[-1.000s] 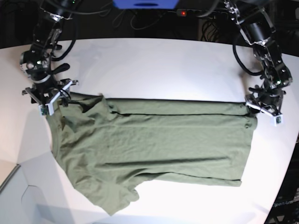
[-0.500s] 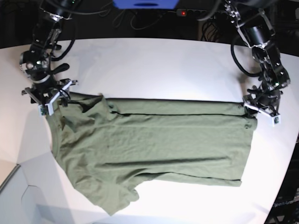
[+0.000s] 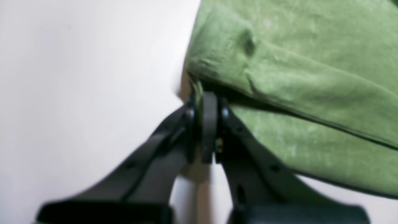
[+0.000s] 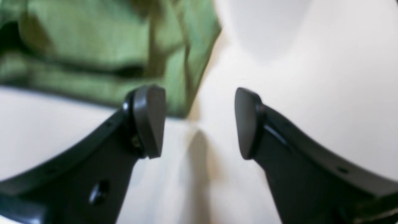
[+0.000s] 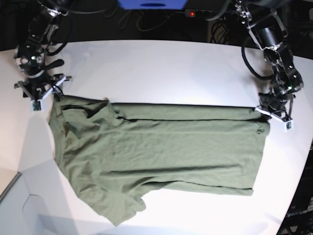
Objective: Layout the t-shirt on the table in an organized manner, then fold the t-shirt properly
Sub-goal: 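Hold the folded edge and adjust the right gripper's grip on the corner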
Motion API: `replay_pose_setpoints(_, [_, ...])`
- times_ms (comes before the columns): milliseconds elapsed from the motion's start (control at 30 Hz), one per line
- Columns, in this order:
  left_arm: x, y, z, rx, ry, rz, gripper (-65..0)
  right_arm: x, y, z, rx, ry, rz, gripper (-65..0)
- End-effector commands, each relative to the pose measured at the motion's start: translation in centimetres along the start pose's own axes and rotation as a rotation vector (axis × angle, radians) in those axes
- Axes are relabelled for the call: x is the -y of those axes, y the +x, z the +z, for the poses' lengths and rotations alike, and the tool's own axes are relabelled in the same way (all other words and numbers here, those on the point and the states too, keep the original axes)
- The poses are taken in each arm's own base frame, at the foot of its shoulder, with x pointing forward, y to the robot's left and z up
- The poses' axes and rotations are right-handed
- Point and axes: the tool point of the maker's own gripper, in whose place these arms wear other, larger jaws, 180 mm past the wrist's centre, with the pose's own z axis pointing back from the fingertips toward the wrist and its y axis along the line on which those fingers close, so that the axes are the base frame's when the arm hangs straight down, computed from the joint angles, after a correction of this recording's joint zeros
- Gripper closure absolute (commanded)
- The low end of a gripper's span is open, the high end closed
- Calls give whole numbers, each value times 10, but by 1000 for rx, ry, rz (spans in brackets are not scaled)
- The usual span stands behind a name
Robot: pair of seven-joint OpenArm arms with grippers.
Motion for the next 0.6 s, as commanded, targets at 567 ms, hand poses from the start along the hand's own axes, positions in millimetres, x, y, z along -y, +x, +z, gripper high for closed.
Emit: replay_pose_setpoints(567, [-3,14,2,35,2,-11,0,-20,15,-17,37,64,-2,-359])
